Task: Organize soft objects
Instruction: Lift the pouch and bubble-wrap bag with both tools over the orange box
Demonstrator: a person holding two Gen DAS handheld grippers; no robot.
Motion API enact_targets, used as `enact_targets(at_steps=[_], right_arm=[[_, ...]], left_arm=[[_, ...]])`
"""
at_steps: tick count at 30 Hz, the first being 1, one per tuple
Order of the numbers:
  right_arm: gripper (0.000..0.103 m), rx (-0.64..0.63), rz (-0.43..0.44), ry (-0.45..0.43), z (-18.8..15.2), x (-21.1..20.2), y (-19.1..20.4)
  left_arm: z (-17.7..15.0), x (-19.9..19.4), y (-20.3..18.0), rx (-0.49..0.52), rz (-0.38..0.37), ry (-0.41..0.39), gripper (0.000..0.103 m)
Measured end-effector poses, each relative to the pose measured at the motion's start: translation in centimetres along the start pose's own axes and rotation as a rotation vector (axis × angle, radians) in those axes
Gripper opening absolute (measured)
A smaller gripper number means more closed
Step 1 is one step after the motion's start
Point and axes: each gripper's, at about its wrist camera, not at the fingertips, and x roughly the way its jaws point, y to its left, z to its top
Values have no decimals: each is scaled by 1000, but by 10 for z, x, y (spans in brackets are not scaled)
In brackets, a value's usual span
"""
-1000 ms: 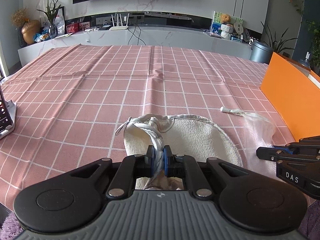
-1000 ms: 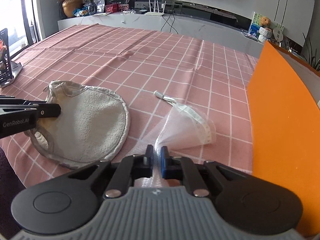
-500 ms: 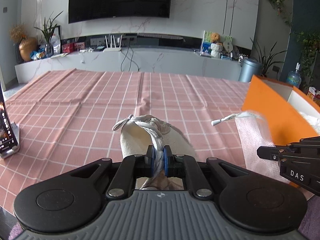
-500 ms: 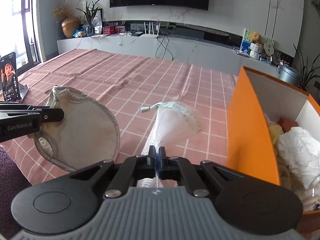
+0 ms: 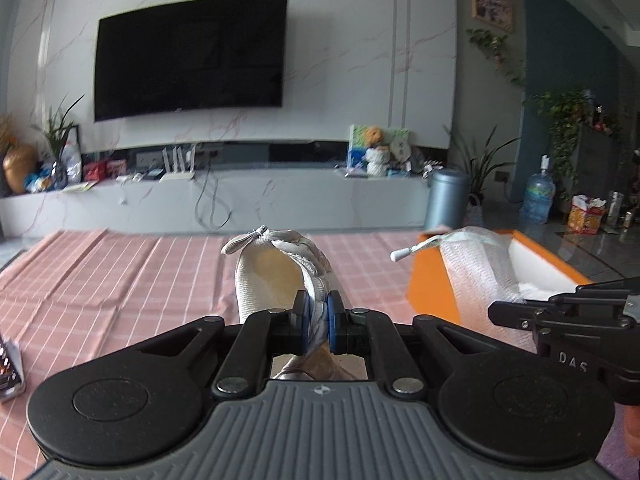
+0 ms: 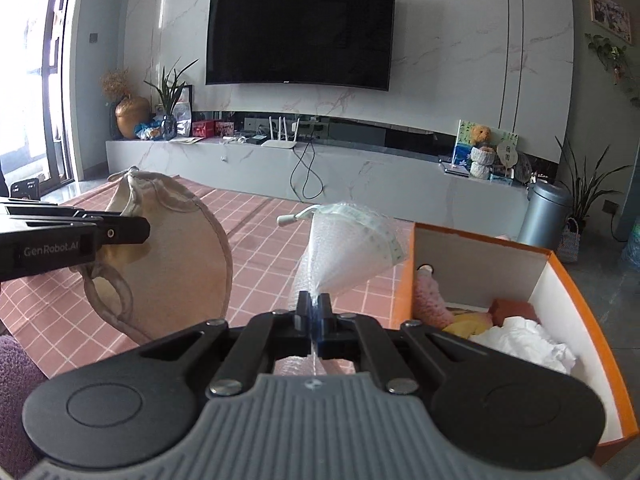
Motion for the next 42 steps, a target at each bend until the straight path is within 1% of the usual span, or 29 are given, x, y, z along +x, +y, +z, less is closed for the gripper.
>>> enact_targets(at_steps=[6,12,15,18,22,26,30,33,36,40,42], right_arm=[[0,16,-50,-42,8,-24,-28],[0,11,-78,-44,17,-41,-60],[0,10,-94,-26,21,-46,-79],[0,29,-126,1,22,-49,-106],[0,64,-178,48,19,-47,-139],[0,93,-197,91,12,-36,-165],[0,96,-178,128,9,-16,-181],[0,95,-152,154,12,4,-191],[0,71,-137,178,17,28,-200],[0,38,-119,217,24,60,-207],[0,29,-120,240,27,76,-211]], left_arm=[[26,4,-34,48,-99,-79,9],[47,17,-63,66,-214,-123,9],[55,33,-76,43,-287,-114,9],[58,51,-91,47,-342,-101,9],[57,76,-113,48,-418,-42,9],[51,105,-139,97,-424,11,9],[46,135,-153,117,-411,63,9],[43,154,-154,100,-406,96,9],[41,169,-152,90,-385,120,9],[37,190,-152,95,-377,183,9],[34,199,-153,124,-370,218,9]])
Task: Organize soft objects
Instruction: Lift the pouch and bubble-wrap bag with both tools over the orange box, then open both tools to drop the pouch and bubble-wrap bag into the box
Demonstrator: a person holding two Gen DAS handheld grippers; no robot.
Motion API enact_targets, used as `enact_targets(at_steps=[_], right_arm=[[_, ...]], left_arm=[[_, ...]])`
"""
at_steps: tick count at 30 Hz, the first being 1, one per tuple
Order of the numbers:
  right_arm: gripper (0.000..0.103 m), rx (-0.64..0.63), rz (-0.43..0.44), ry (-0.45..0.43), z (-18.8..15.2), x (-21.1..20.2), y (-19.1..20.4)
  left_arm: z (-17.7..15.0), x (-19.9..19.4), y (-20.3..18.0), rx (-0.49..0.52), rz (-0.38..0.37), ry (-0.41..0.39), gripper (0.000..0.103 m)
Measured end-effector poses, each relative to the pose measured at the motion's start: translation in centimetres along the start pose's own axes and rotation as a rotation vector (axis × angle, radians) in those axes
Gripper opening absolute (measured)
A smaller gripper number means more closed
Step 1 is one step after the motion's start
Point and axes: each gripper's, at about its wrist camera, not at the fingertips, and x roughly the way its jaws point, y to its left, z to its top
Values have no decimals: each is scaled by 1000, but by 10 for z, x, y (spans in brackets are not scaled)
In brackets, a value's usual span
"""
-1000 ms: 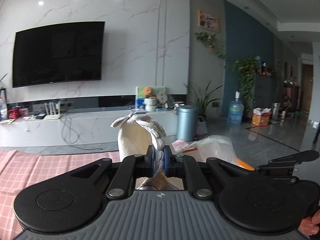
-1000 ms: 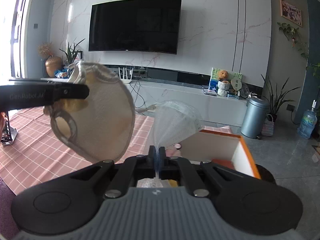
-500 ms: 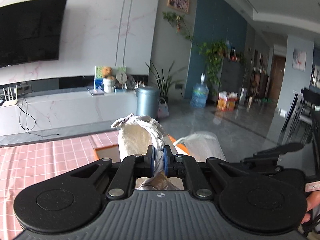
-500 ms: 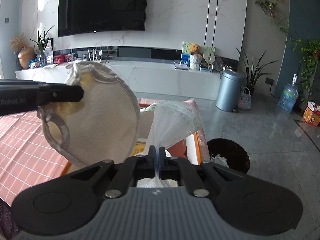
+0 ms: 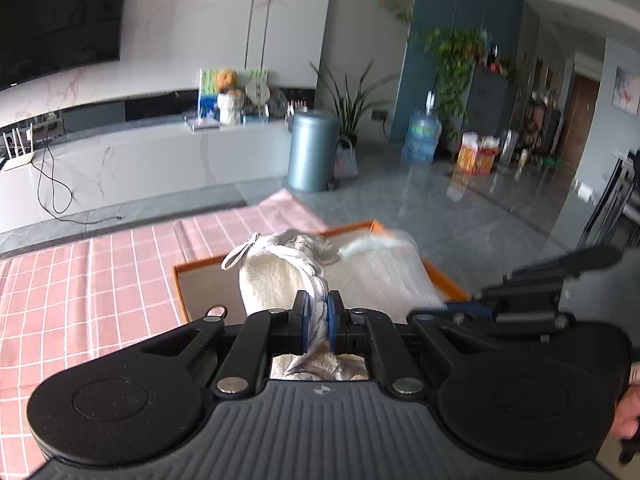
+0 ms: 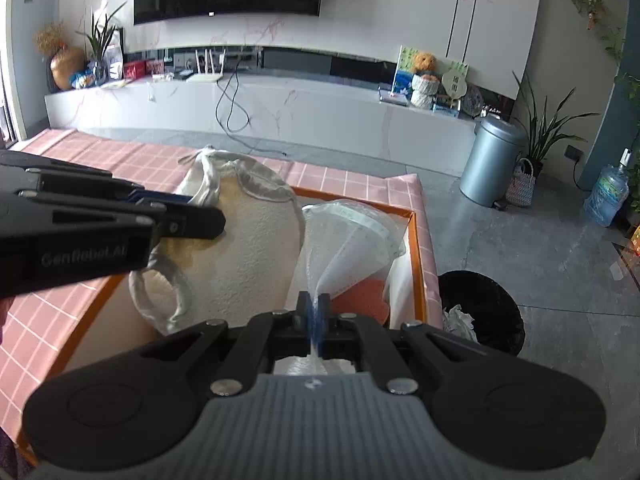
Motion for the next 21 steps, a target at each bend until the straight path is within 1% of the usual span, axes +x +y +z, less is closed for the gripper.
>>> enact_targets(at_steps=[5,9,12,14,16,17,18,19,20,21], right_arm=[[0,-33,3,78,8,32,-3],[0,-52,3,131,8,49,-5],[0,-58,2,157,8,61,-6],[0,-63,0,169,7,67,-5],[2,-64,-3,182,6,71,-3],[5,-63,-4,187,6,72,-2],[7,-63,-2,190,6,74,-2],[7,-65,-3,191,6,75,-2],[8,-71,-7,191,7,75,-2],[17,-81,-13,188,8,75,-2]], left_arm=[[-4,17,3,48,12,74,10],[-4,31,1,100,22,129,11],[-10,36,1,129,33,149,11],[-11,39,2,120,35,158,11],[-13,38,3,113,40,158,17],[-13,38,3,120,45,155,19],[-13,38,2,132,52,152,23],[-11,38,0,148,62,148,29],[-11,37,-1,161,74,143,33],[-9,37,-2,171,84,136,42]])
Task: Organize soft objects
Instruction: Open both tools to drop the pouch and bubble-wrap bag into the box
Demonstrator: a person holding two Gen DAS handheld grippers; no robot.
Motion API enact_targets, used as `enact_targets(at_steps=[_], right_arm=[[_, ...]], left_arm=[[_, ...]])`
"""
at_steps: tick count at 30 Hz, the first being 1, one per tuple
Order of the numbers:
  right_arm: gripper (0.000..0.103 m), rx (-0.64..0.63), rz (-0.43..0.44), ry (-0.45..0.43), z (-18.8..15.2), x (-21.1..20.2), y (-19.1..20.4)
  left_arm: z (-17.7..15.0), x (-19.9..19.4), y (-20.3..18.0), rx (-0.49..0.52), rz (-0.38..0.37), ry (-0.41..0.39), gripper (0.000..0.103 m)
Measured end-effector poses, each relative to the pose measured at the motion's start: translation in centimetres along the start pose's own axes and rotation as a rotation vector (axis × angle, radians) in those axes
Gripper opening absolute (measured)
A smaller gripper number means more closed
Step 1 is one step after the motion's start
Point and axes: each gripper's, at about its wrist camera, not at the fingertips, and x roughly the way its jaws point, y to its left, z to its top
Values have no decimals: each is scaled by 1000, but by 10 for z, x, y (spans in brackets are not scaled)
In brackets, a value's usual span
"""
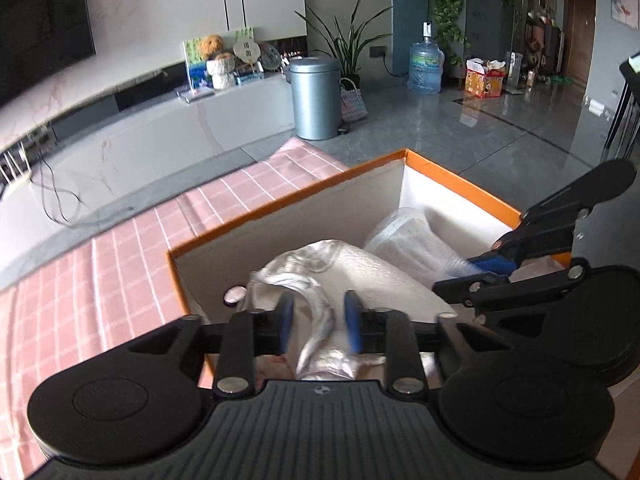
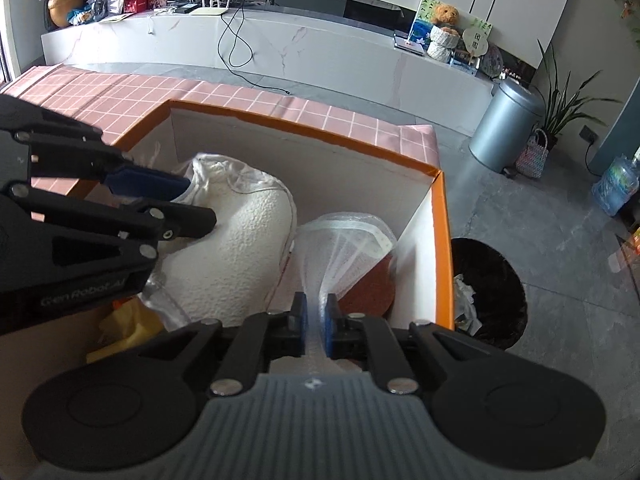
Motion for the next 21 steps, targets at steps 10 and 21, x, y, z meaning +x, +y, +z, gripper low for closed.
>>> enact_targets(at_steps=[10,21], right_arm=[[56,-36,-54,-50,-3,-21,3],[86,-101,-105,-136,-2,-79,15]], left_arm=[[7,-24,3,19,31,-46,84],[14,-71,4,-14,20,-147,87]])
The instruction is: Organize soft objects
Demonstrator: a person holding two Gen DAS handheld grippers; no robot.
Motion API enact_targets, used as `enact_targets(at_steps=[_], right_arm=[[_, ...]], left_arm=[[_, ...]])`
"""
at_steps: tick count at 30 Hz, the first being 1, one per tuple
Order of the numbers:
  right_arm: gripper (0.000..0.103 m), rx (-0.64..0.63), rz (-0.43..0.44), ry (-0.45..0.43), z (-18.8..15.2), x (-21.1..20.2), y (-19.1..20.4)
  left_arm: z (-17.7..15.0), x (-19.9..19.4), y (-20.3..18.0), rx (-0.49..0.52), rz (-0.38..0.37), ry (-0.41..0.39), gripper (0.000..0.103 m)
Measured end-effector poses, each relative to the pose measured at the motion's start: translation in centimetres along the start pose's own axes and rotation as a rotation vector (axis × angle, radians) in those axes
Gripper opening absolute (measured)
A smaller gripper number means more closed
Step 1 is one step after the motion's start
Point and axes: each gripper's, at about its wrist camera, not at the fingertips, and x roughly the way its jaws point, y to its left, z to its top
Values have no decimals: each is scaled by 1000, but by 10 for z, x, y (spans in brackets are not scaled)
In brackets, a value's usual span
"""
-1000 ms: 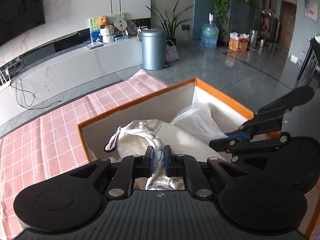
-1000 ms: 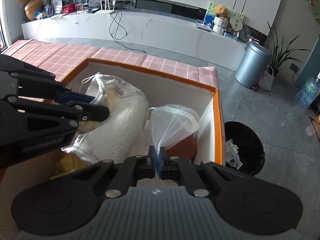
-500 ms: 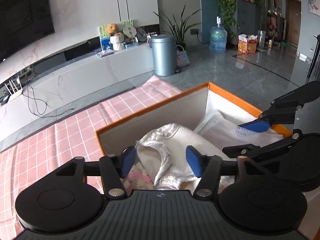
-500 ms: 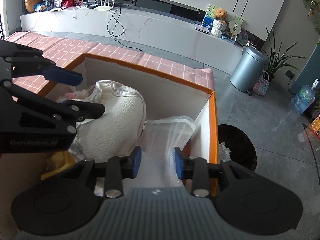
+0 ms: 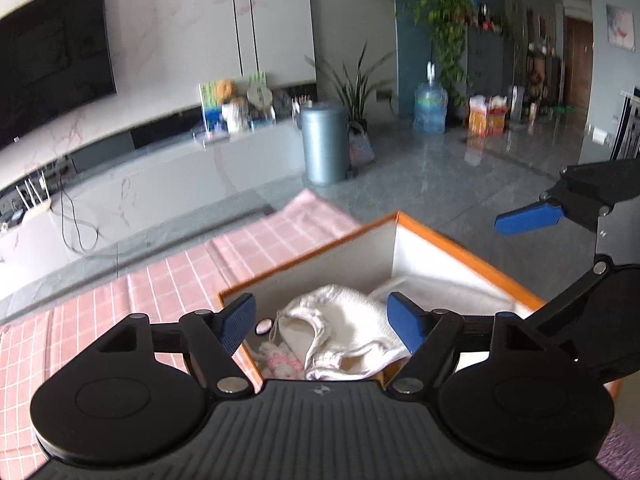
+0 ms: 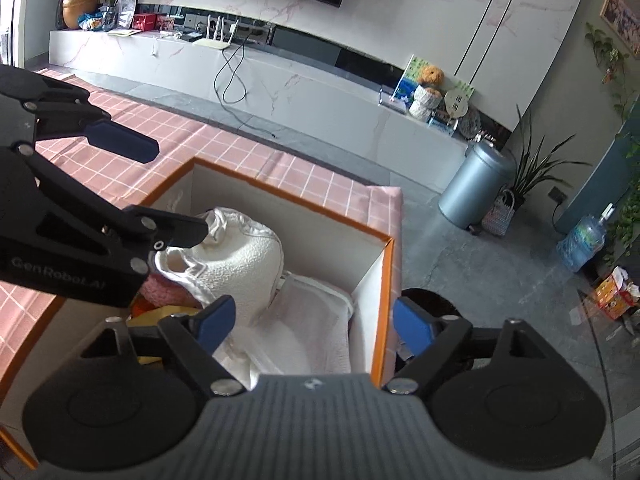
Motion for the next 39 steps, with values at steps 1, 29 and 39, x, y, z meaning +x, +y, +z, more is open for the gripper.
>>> enact_targets(at_steps=[1,29,39], right_arm=[[86,1,-8,-12,0,-6,0],[100,425,-196,-415,-97,-166,92],[100,422,-258,-351,-140,-143,125]], left_arm=[[-1,-7,-1,2,7,-24,87],[-88,-133,-33,-105,246,-314,96],[-121,-122,-30,-153,261,-234,99]])
